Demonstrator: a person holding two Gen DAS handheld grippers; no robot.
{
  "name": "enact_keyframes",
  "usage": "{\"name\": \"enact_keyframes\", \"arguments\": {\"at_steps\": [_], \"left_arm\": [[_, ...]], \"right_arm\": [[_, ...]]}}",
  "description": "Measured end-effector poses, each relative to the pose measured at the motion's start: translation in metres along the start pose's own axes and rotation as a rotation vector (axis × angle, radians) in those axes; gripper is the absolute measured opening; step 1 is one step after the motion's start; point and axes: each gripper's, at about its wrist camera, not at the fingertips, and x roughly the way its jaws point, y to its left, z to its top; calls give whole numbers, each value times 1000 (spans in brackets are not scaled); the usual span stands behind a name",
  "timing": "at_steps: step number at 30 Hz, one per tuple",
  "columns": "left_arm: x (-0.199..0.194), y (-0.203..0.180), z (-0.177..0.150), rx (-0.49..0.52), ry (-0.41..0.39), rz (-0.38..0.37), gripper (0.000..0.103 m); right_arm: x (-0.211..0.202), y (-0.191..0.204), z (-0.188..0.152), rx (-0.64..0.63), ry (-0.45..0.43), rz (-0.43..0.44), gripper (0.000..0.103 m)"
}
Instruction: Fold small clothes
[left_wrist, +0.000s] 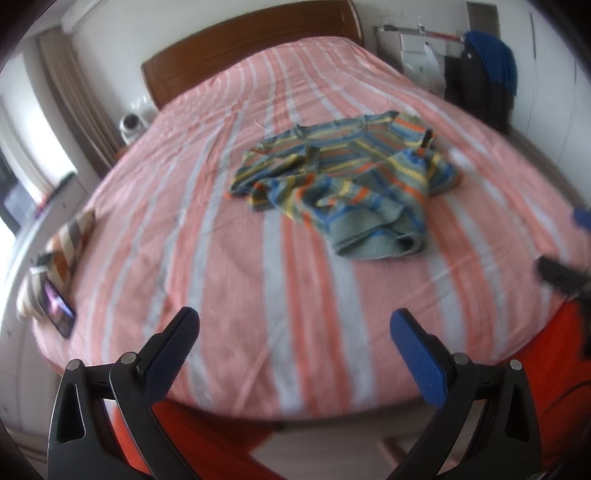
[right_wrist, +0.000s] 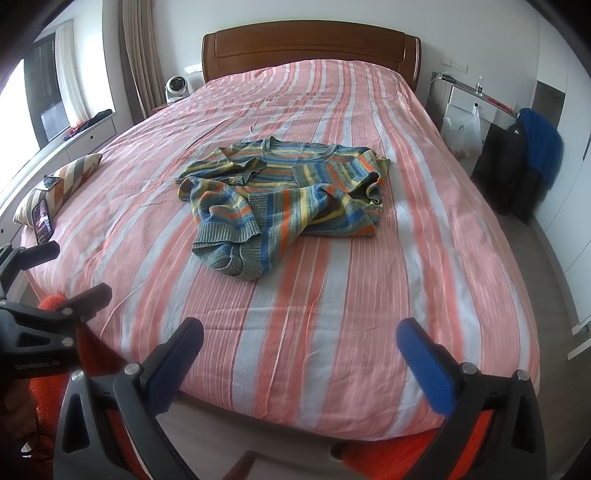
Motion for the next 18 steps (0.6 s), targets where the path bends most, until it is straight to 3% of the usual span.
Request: {"name": "enact_keyframes", "arguments": {"at_steps": [5, 8, 12, 15, 17, 18], "left_arm": [[43, 24, 2, 7, 71, -76, 103], [65, 5, 19, 57, 92, -166, 103], [93, -27, 59, 71, 97, -301, 102], [116, -44, 89, 44, 111, -328, 101], [134, -47, 100, 9, 161, -353, 97], [143, -49, 102, -5, 192, -363, 84]], "right_arm": [[-2, -25, 1, 70, -3, -24, 103], [4, -47, -6, 138, 8, -90, 103], [16, -56, -14, 209, 65, -44, 103], [14, -48, -17, 187, 64, -18, 103], [10, -43, -19, 164, 57, -5, 103], [9, -42, -21, 156, 53, -2, 103]]}}
